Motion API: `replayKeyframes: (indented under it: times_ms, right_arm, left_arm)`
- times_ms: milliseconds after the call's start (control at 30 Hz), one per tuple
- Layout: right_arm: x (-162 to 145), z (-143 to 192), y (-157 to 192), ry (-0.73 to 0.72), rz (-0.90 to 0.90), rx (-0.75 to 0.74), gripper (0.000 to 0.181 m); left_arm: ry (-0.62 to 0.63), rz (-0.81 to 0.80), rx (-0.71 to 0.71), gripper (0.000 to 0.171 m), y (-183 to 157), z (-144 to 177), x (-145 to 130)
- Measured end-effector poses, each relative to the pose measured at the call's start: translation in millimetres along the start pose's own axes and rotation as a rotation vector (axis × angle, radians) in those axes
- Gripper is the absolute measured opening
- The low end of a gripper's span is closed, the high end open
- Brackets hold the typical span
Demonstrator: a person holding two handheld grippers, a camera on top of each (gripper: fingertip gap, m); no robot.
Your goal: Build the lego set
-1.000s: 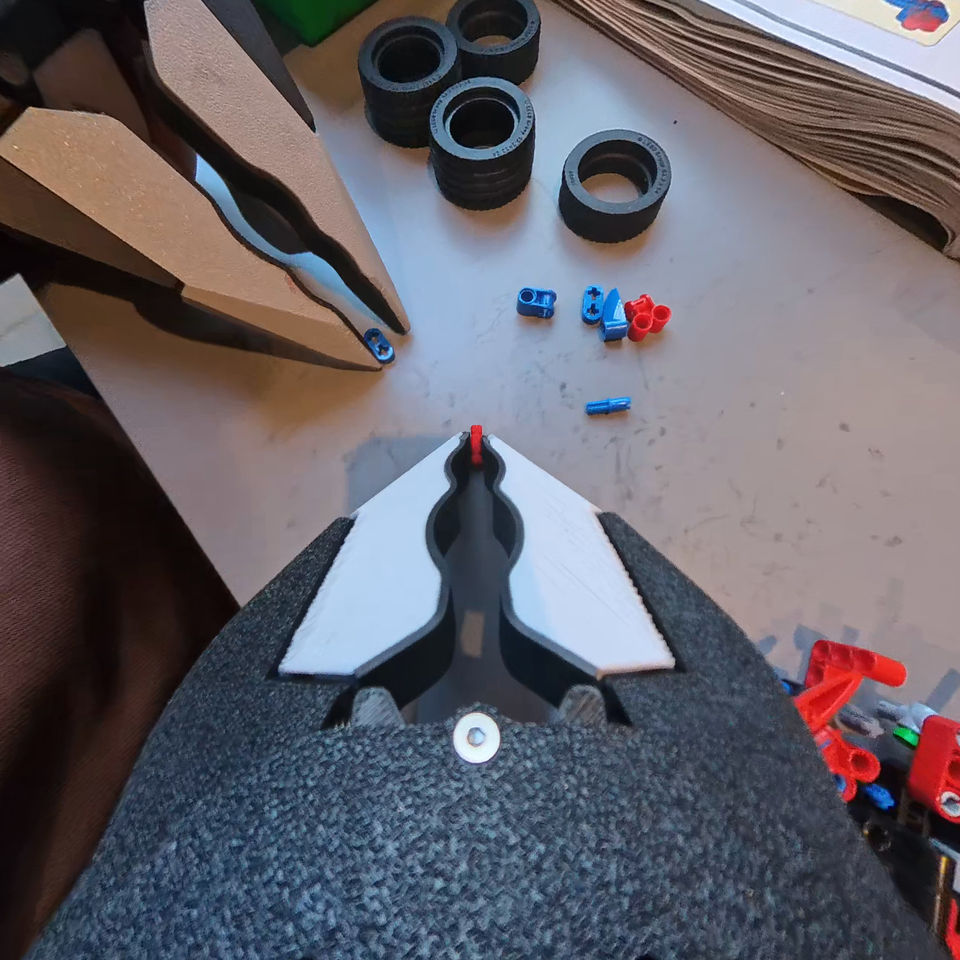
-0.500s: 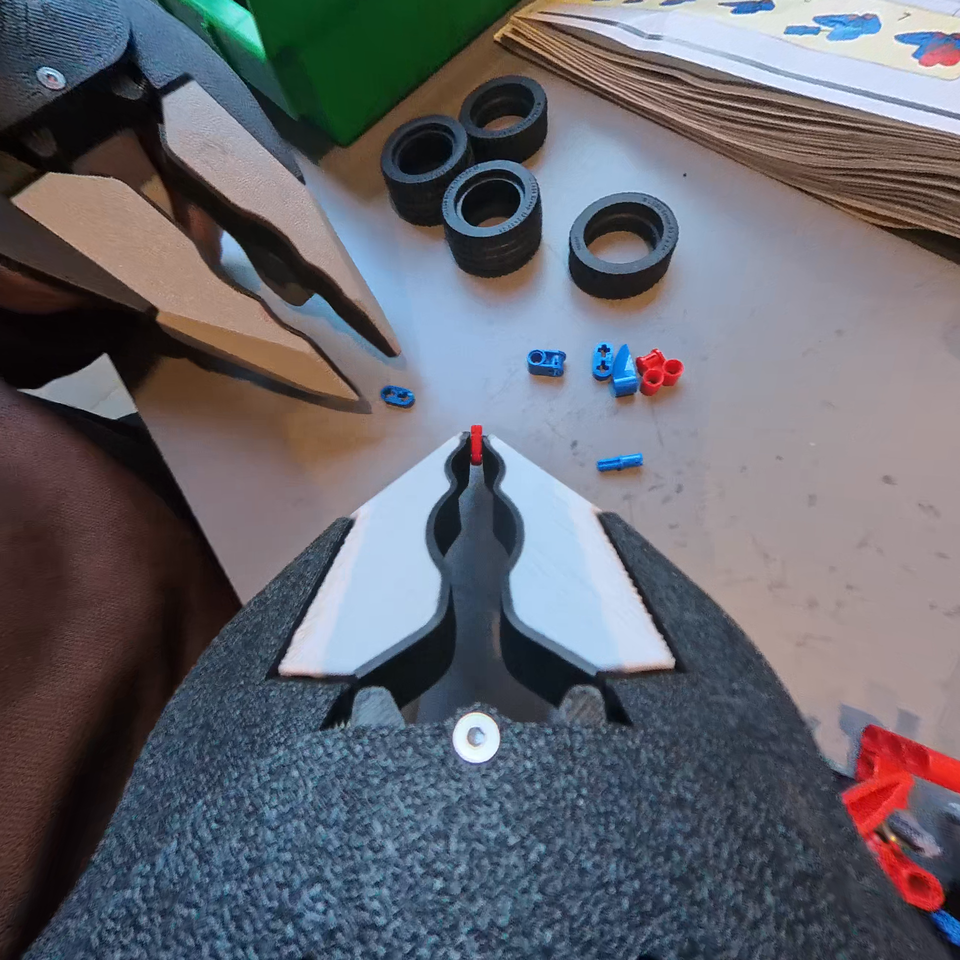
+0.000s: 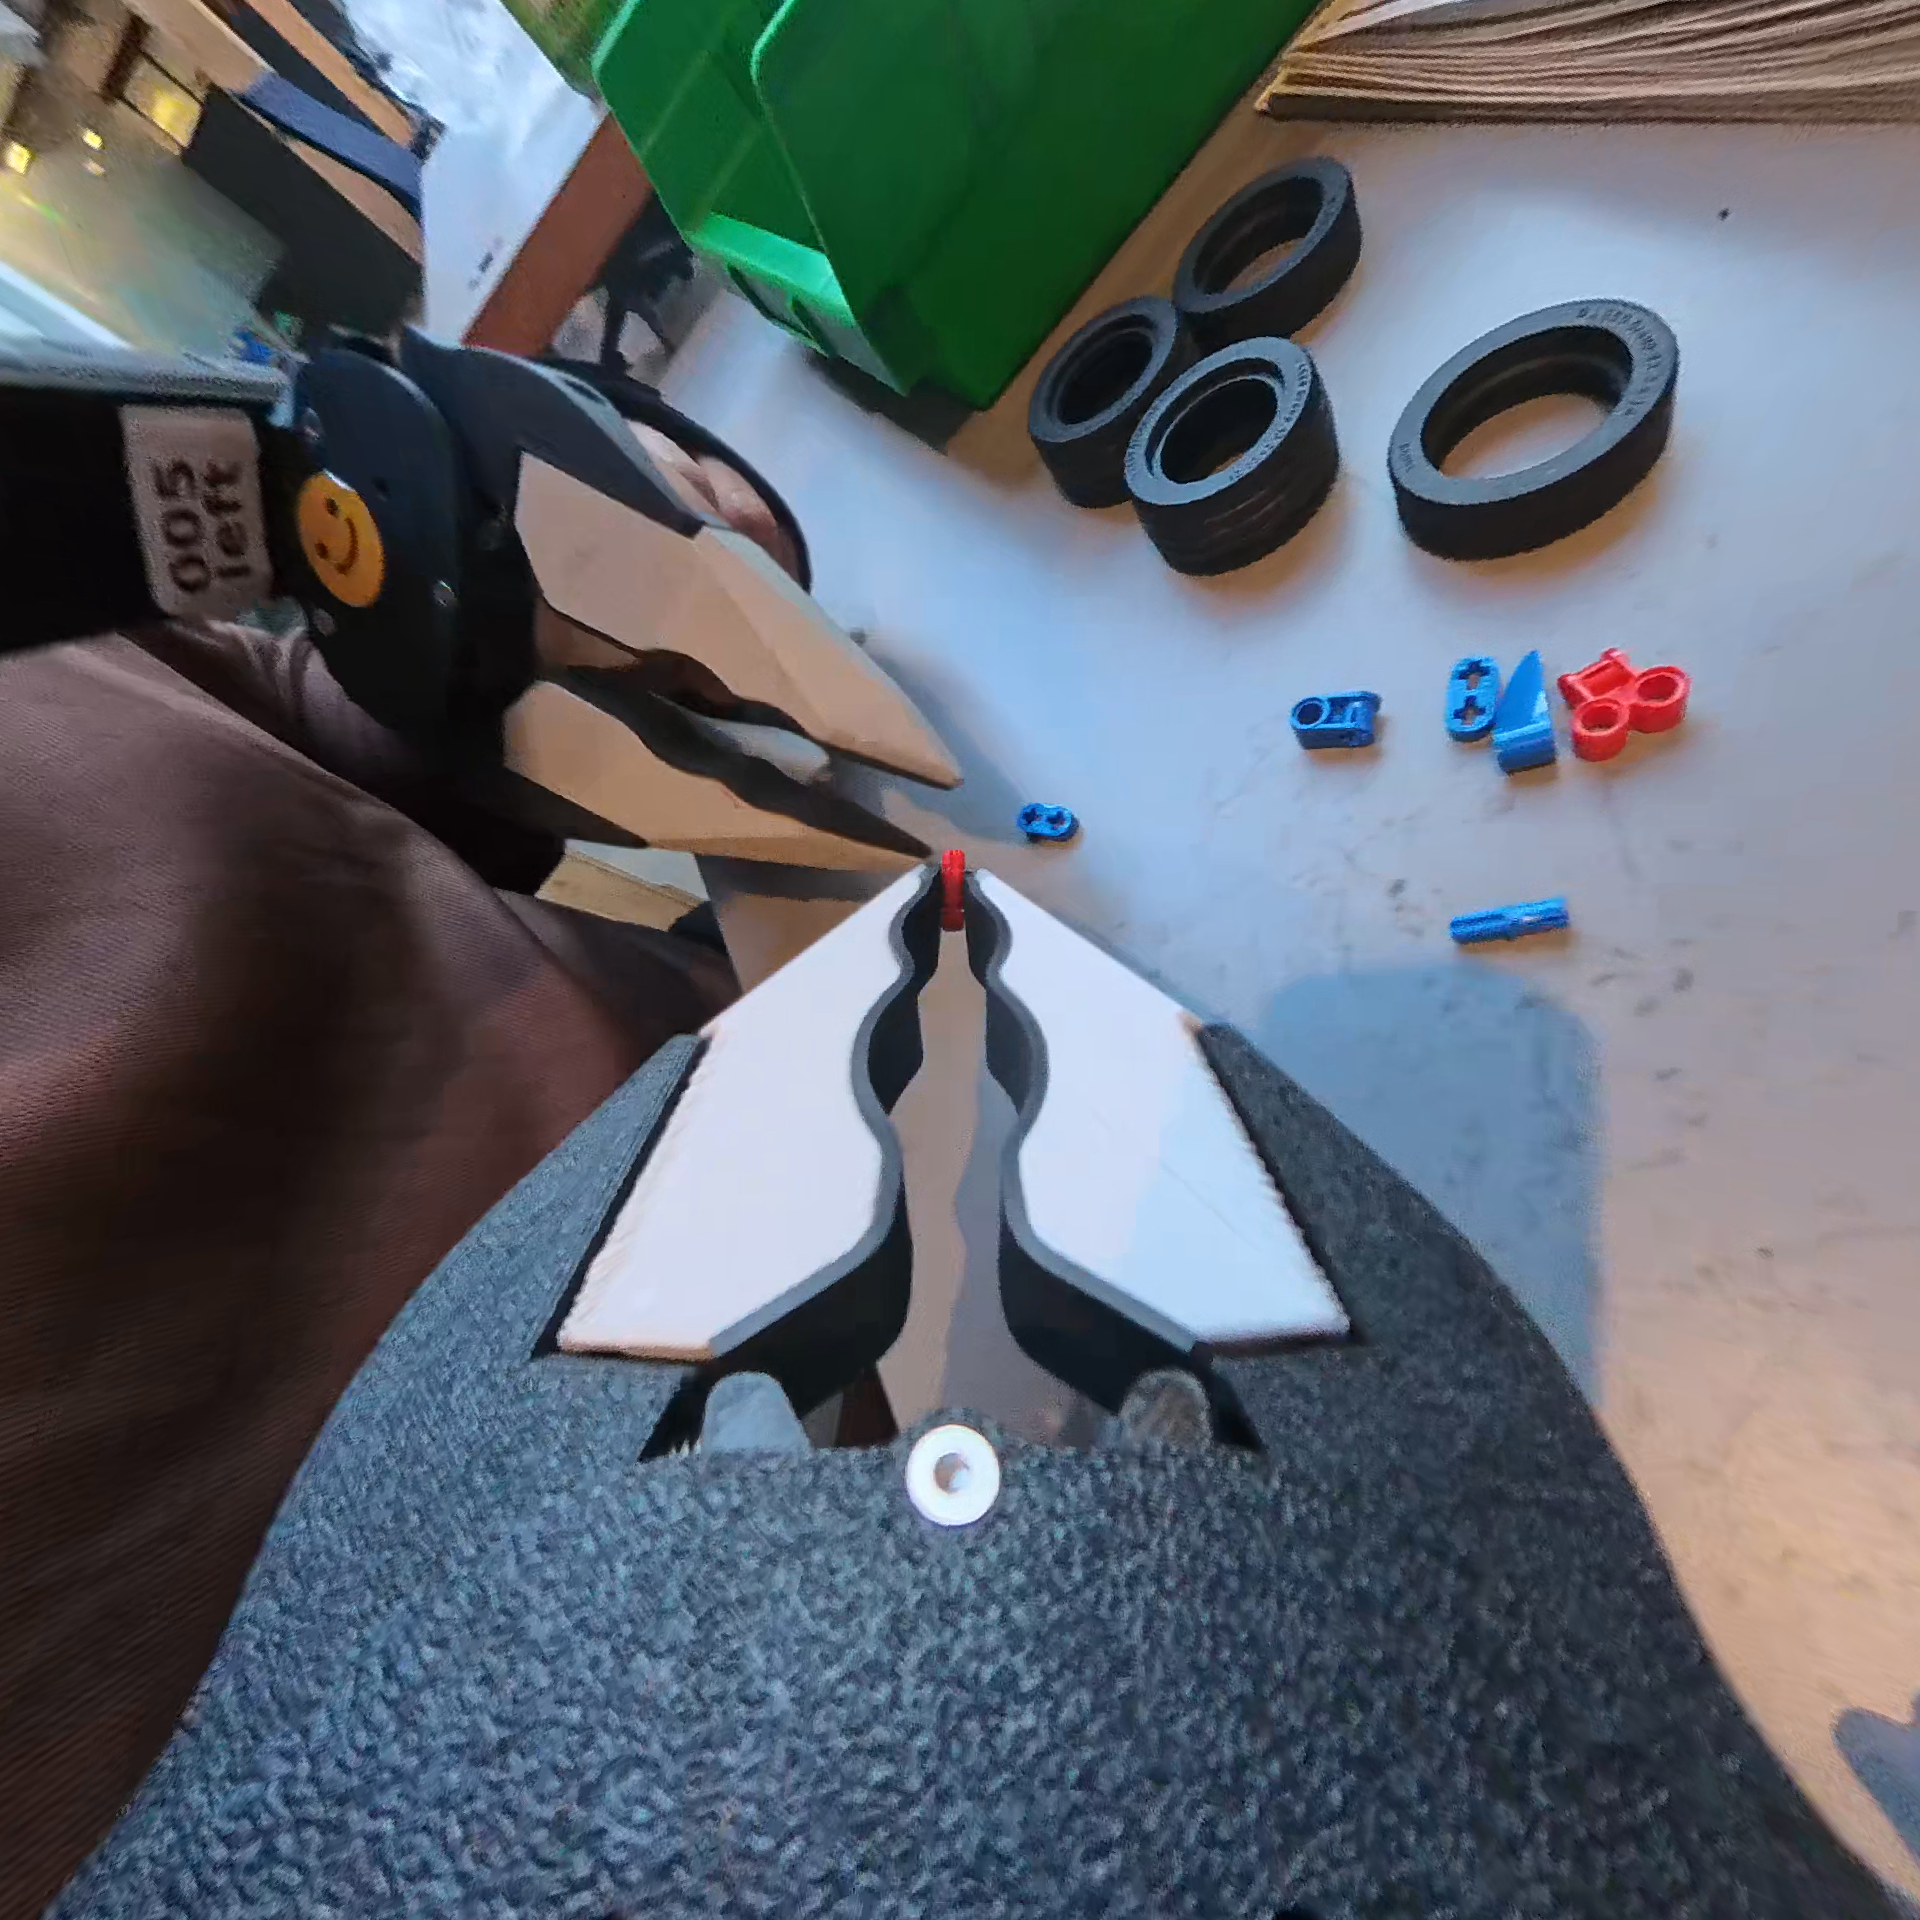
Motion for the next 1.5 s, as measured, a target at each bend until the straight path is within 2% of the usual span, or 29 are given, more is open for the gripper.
replayKeyframes:
  times_ms: [233,500,700,900,967,1233,1500]
  right_arm:
    - [-3.6,0.3,6.6,-0.007,-0.046,0.092,0.003]
    - [-4.0,-0.3,7.3,-0.004,-0.056,0.114,0.003]
    - [5.5,13.2,2.0,-0.092,-0.016,0.048,0.009]
    - [23.0,23.2,10.7,-0.212,0.095,-0.020,0.013]
    - [27.1,22.1,11.6,-0.215,0.123,-0.058,0.007]
    - [33.7,14.6,15.8,-0.180,0.158,-0.074,0.004]
    - [29.5,12.5,21.3,-0.105,0.304,-0.165,0.004]
  left_arm:
    - [-0.027,-0.128,0.009,0.014,-7.1,0.0,9.3]
    - [-0.017,-0.201,0.060,0.002,-10.3,-3.4,11.6]
    - [-0.051,-0.040,0.177,0.001,7.3,-0.5,9.8]
    - [-0.156,0.173,0.170,0.001,20.3,12.7,16.2]
    - [-0.161,0.188,0.190,0.001,23.5,14.4,15.5]
    - [-0.174,0.190,0.188,0.001,23.4,15.8,16.0]
    - [-0.223,0.247,0.022,0.001,17.6,15.8,14.6]
Point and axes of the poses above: each gripper's, where its closed fingertips meet, z back along the fingers, x out of its top, y = z × x across the jaws, the point moved 3 cm from there along z, back along the fingers, and after that the axes turned 12 degrees about y, right-handed, at the moved point
